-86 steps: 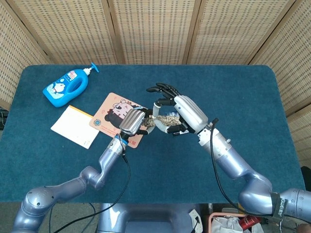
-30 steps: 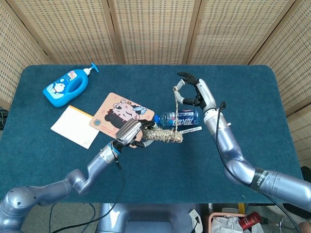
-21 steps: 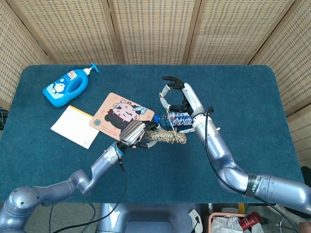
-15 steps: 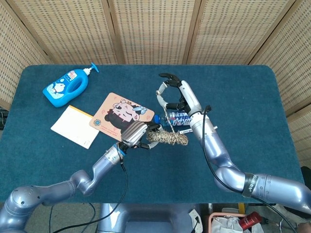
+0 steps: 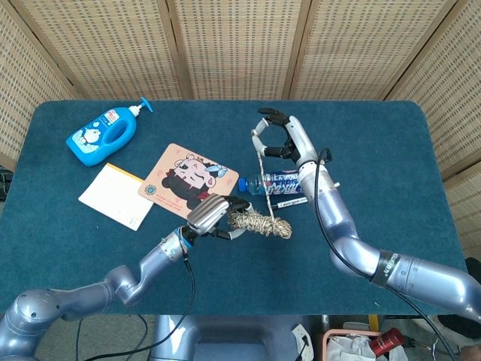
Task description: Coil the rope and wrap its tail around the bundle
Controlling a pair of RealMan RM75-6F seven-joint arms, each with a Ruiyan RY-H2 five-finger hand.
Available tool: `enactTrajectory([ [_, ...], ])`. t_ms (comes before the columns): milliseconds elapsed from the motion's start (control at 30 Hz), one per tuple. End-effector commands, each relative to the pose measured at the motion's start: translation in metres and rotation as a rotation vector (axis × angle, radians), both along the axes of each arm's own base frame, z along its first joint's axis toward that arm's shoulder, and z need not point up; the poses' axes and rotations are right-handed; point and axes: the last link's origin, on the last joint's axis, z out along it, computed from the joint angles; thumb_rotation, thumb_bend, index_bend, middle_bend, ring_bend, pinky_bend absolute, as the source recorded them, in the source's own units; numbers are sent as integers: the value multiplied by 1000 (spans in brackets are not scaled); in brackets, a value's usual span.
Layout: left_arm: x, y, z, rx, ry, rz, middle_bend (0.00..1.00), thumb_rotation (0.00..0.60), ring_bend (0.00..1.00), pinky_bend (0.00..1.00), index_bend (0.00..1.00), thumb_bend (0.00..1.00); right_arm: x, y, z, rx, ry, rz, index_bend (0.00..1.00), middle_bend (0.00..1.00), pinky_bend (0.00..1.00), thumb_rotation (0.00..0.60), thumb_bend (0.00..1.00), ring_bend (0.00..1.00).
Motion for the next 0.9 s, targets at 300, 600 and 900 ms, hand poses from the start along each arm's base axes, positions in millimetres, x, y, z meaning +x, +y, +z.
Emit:
enactTrajectory([
  [300, -6, -5, 4, -18, -46, -14, 538, 600, 454, 533, 652, 818, -31, -19, 5, 141, 8, -163, 723, 142, 0, 600, 521, 0],
  [600, -4, -7, 4, -30, -95, 2, 538, 600, 454, 533, 652, 818, -54, -17, -1, 283, 63, -213, 571, 18, 0, 600, 373, 0],
  [900, -3, -6, 4, -22, -117, 11, 538, 600, 454, 533, 652, 818, -60, -16, -2, 385, 85, -198, 1, 0, 0, 600, 0, 0],
])
